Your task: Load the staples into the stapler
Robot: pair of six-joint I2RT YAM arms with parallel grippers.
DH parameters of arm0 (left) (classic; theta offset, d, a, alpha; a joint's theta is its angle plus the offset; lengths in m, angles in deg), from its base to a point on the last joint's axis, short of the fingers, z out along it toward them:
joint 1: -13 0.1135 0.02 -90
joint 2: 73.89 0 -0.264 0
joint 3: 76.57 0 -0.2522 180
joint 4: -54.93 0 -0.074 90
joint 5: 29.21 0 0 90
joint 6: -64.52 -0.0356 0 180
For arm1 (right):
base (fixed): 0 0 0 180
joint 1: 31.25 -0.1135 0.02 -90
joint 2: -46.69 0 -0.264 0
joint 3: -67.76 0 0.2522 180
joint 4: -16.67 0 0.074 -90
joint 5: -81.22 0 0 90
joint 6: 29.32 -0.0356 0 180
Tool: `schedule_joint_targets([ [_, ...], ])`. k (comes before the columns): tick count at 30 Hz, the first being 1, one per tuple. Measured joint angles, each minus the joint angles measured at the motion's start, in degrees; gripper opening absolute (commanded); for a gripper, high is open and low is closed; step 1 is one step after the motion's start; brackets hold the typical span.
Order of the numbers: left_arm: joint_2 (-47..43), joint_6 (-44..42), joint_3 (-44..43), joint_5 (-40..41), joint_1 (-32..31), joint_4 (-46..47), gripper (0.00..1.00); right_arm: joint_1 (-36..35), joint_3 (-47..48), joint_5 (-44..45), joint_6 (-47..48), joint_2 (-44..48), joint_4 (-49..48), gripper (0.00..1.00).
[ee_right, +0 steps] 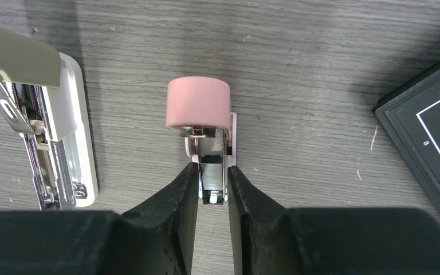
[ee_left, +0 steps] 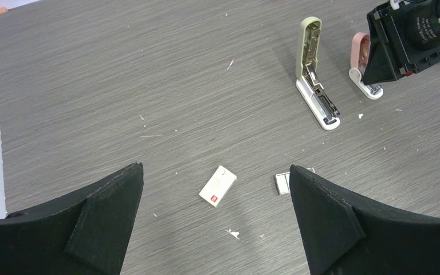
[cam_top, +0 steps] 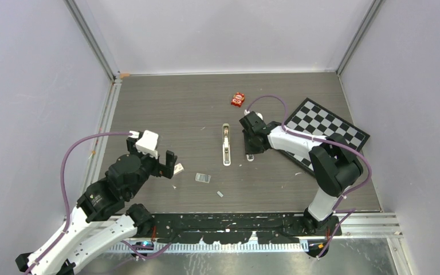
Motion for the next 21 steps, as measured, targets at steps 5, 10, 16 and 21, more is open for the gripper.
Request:
schedule_joint_targets([
  [5, 0.24, -0.02, 0.07, 0.0, 0.0, 0.02, 1.0, 0.0, 0.0, -0.11, -0.7, 0.22, 0.59, 0.36],
  [10, 0.59, -0.04, 0.07, 0.0, 0.0, 0.02, 1.0, 0.0, 0.0, 0.44, -0.92, 2.38, 1.31, 0.4],
  [16, 0.57, -0.04, 0.07, 0.0, 0.0, 0.02, 1.0, 0.04, 0.13, 2.64, -0.87, 3.3, 1.7, 0.4],
  [21, 0.57, -0.04, 0.07, 0.02, 0.0, 0.02, 1.0, 0.39, 0.13, 3.74, -0.87, 3.13, 1.66, 0.41],
])
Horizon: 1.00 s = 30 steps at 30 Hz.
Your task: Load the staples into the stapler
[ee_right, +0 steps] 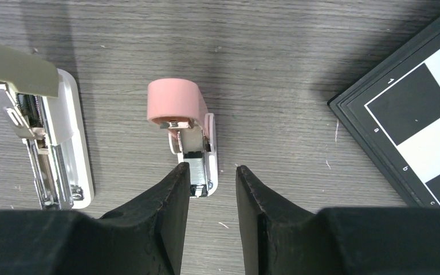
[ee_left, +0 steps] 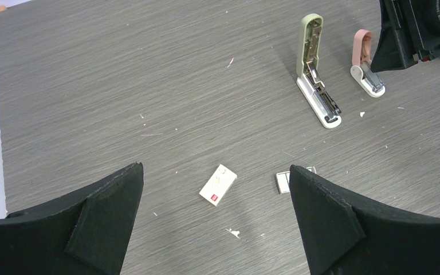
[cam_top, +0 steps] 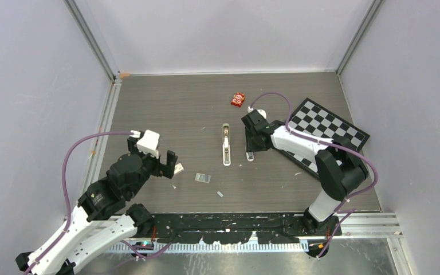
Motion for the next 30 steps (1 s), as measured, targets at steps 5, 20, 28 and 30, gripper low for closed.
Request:
schedule_joint_targets([
  [5, 0.0, 0.0, 0.0, 0.0, 0.0, 0.0, 1.0, 0.2, 0.07, 0.26, 0.0, -1.4, -0.11, 0.4],
  [20, 0.02, -0.15, 0.0, 0.2, 0.0, 0.0, 1.0, 0.31, 0.17, 0.2, -0.04, -1.97, -0.44, 0.41],
  [28, 0.15, -0.15, 0.0, 0.24, 0.0, -0.02, 1.0, 0.76, 0.48, 1.36, -0.02, -1.97, -1.2, 0.4],
  [30, 0.15, -0.17, 0.0, 0.31, 0.0, 0.0, 1.0, 0.9, 0.48, 1.51, -0.02, -1.97, -1.46, 0.41],
])
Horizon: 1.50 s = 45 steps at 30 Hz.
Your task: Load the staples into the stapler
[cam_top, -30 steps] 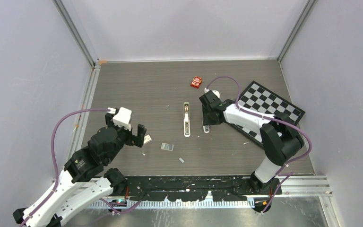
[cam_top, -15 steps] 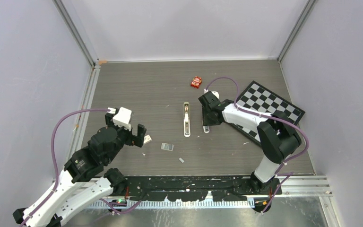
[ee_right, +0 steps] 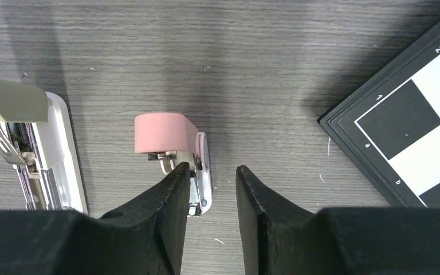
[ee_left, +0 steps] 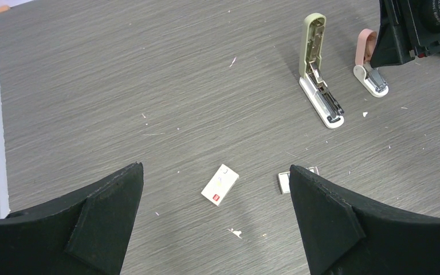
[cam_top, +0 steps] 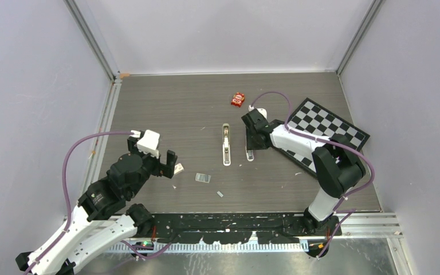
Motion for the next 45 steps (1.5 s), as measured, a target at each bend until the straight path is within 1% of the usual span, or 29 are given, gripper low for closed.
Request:
schedule_joint_targets([
  [19, -0.02, 0.0, 0.02, 0.68, 0.0, 0.0, 1.0, 0.26, -0.48, -0.17, -0.02, -1.25, -2.67, 0.4],
  [37, -0.02, 0.02, 0.02, 0.98, 0.0, 0.0, 1.0, 0.26, -3.19, -1.4, -0.04, 1.14, -2.34, 0.38],
  [41, 0.15, 0.59, 0.02, 1.38, 0.0, -0.02, 1.0, 0.26, -3.26, -1.86, -0.04, 2.25, -1.64, 0.4],
  [45, 2.12, 3.21, -0.02, 1.68, 0.0, -0.15, 1.0, 0.39, -2.54, -2.75, -0.02, 3.65, -0.98, 0.5],
])
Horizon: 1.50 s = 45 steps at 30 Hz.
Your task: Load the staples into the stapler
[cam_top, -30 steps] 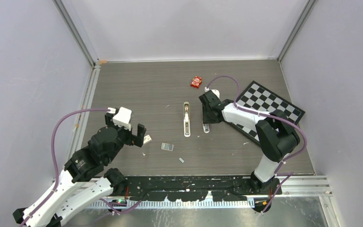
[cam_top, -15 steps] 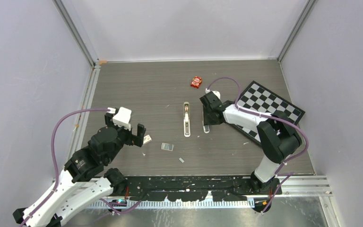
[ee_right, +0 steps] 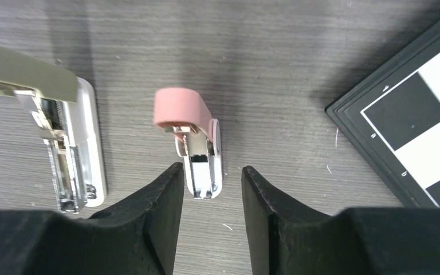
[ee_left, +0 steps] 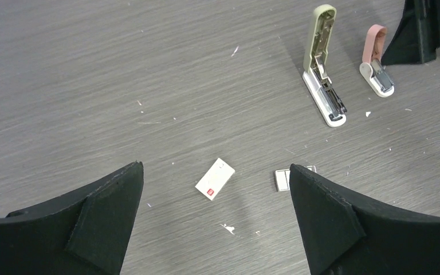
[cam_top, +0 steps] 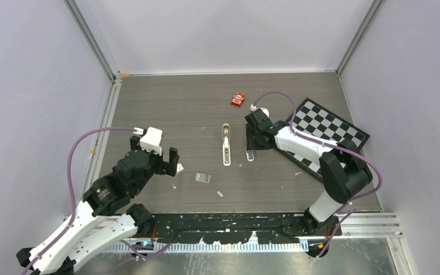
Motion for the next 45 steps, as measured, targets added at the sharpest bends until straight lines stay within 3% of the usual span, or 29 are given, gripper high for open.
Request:
schedule_joint_targets([
  [7, 5.68, 6.36, -0.02, -8.52, 0.02, 1.09, 0.88, 4.15, 2.6, -4.04, 0.04, 1.75, -1.07, 0.59],
  [11, 9.05, 9.99, -0.07, -13.88, 0.02, 4.33, 0.81, 7.43, 3.45, -8.17, 0.31, 1.88, -2.27, 0.55],
  [18, 19.98, 13.9, -5.79, -15.67, 0.02, 6.36, 0.76, 9.55, 3.8, -13.05, -0.48, 1.95, -2.14, 0.5],
  [24, 34.25, 14.38, -18.51, -18.71, 0.04, 7.41, 0.57, 9.49, -1.27, -14.99, -2.21, 5.18, -2.4, 0.49],
  [27, 40.7, 15.21, -24.65, -21.11, 0.09, 8.9, 0.39, 9.51, -3.78, -15.72, -2.82, 6.4, -2.64, 0.48],
  [29, 44.54, 15.82, -27.45, -22.73, 0.44, 10.4, 0.34, 9.51, -5.27, -16.52, -3.23, 6.73, -3.3, 0.48],
  [37, 58.58, 20.5, -31.32, -32.79, 4.28, 19.58, 0.03, 9.49, -10.03, -18.56, -5.99, 6.82, -7.32, 0.42],
  [45, 72.57, 21.38, -36.48, -37.18, 6.14, 24.98, 0.0, 9.49, -10.93, -18.67, -7.45, 6.82, -10.58, 0.38],
])
